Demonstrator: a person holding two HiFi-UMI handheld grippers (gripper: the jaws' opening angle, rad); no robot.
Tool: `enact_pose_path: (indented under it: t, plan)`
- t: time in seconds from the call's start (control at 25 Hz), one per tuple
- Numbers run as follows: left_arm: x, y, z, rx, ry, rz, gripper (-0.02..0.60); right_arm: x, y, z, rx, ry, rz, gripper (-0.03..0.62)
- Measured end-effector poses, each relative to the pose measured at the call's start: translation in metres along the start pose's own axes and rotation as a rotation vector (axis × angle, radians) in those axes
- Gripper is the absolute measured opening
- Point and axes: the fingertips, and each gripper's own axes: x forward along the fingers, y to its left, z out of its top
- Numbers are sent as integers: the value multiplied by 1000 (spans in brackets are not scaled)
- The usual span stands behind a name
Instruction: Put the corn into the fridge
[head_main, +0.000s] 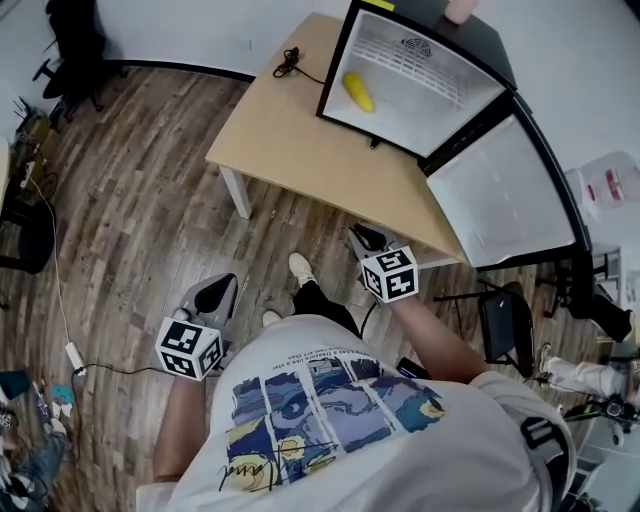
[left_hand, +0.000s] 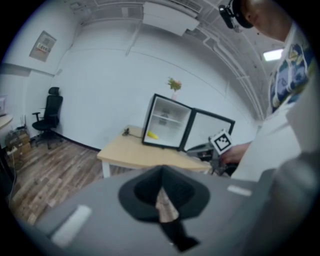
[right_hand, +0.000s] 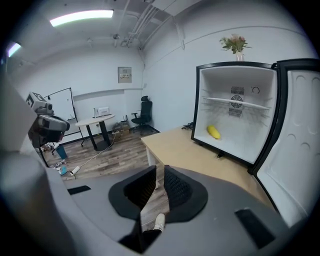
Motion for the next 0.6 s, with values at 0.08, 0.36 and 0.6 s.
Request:
enact_pose_path:
  t: [0.08, 0.36, 0.6]
  plan:
    - [-1, -4, -2, 7, 3, -12, 9, -4, 10, -2, -6, 1, 13, 46]
    - [5, -14, -5, 14, 20, -51, 9, -18, 21, 1, -9, -8, 33, 32]
    - [13, -24, 0, 40, 29, -88, 9, -24, 18, -2, -6, -6, 25, 28]
